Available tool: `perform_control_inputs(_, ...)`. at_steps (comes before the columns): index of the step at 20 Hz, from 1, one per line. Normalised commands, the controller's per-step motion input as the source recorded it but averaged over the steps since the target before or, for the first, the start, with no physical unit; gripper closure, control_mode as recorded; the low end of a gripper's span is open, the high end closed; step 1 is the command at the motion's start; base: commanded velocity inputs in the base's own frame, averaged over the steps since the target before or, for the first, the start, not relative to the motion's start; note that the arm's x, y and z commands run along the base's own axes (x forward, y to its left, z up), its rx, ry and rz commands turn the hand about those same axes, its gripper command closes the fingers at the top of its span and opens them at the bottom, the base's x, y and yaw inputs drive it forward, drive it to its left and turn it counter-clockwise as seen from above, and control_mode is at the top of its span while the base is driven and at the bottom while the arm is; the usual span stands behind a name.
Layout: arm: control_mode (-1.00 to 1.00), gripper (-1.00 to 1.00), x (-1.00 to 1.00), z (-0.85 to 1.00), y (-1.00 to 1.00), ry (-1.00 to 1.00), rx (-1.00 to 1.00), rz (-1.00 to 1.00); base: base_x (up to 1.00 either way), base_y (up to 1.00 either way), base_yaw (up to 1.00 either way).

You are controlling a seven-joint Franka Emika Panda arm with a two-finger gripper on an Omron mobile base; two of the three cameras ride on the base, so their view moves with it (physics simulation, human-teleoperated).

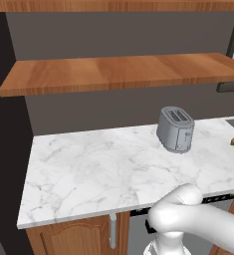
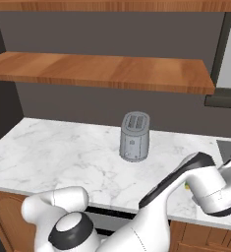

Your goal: Locate and retrieve the sponge and sponge from the cabinet. Place them next to the sink.

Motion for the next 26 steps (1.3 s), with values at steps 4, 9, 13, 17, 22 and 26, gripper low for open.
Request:
perform_control_inputs(4, -1.00, 1.00, 0.12, -0.32, -0.03, 0.00, 0.00, 0.00, 0.00, 0.00, 0.00)
perform_control_inputs(9, -1.00, 1.00, 0.03, -0.15, -0.03, -0.01, 0.03, 0.00, 0.00, 0.00, 0.00)
perform_control_inputs(13, -1.00, 1.00, 0.06, -0.12, 0.00, -0.01, 0.01, 0.00, 0.00, 0.00, 0.00)
perform_control_inputs(17, -1.00, 1.00, 0.17, -0.04, 0.00, 0.00, 0.00, 0.00, 0.00, 0.00, 0.00)
perform_control_inputs(22, -1.00, 1.00, 0.27, -0.06, 0.00, 0.00, 0.00, 0.00, 0.00, 0.00, 0.00)
perform_control_inputs(26, -1.00, 1.00, 0.36, -0.22, -0.01, 0.04, 0.00, 0.00, 0.00, 0.00, 0.00)
